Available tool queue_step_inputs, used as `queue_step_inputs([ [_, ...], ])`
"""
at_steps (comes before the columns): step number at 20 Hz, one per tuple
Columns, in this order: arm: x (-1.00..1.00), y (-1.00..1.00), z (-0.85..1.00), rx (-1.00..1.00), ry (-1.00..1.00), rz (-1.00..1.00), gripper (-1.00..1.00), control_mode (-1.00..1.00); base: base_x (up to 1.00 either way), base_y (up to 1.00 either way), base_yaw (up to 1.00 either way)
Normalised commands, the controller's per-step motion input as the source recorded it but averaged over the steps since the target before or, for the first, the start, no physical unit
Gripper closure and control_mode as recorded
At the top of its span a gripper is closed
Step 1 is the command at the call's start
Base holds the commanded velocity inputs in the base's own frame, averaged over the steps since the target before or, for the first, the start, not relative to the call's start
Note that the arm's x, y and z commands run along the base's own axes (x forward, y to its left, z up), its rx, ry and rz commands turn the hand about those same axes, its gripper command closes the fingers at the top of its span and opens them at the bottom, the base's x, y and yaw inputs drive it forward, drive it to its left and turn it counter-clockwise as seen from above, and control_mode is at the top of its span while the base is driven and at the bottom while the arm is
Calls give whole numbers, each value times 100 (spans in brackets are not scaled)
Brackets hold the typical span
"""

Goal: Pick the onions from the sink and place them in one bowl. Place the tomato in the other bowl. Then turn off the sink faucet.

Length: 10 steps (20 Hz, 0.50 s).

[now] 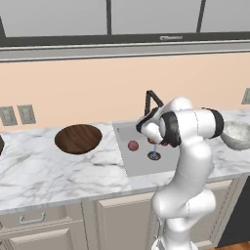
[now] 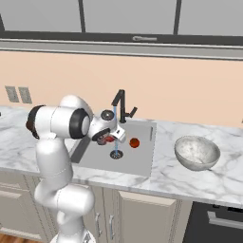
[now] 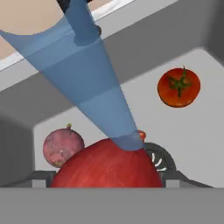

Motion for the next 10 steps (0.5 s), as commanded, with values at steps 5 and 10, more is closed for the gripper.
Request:
queue_step_inputs([
  [5,-75,-19,97,12,-4,0,100,-100,0,0,0],
  [10,-57,-22,100,3,2,-5,100,-100,0,0,0],
])
